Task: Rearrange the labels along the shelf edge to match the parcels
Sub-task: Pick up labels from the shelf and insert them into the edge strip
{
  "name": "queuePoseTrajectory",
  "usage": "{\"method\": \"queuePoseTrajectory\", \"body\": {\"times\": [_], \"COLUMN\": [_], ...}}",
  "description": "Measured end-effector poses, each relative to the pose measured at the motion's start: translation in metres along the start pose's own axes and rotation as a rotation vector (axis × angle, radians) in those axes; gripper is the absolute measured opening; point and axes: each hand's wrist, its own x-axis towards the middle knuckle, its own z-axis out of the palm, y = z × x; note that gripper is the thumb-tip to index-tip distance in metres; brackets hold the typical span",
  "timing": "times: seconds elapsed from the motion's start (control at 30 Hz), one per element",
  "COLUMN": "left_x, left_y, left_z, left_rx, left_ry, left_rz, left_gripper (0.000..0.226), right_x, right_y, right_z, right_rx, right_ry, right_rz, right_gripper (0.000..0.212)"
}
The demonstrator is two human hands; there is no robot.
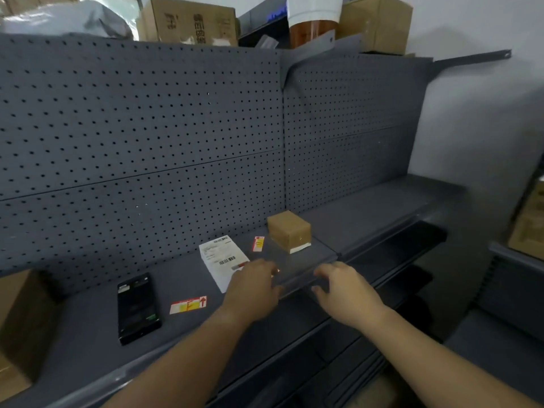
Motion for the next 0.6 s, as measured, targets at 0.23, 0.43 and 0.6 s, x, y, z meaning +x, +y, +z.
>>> {"method": "queuePoseTrajectory", "body": {"times": [0.23, 0.43, 0.6], "left_x": [0.092, 0.148, 0.170], "left_y": [-0.048, -0.077, -0.095], "left_z": [0.032, 0.052, 0.063], "left_rx": [0.044, 0.030, 0.041], "left_ry": [-0.015, -0.025, -0.029], "left_rz": [-0.057, -0.125, -0.247], "left_gripper": [0.026, 0.022, 0.020], "right_x": [0.109, 0.195, 0.261], "right_y": [0.014, 0.017, 0.008], "right_z": [0.015, 0.027, 0.043], "right_rx": [-0.007, -0.004, 0.016], "right_ry": [-0.035, -0.051, -0.102], "right_rz": [-0.054, -0.153, -0.328], "right_gripper": [0.034, 0.028, 0.024]}}
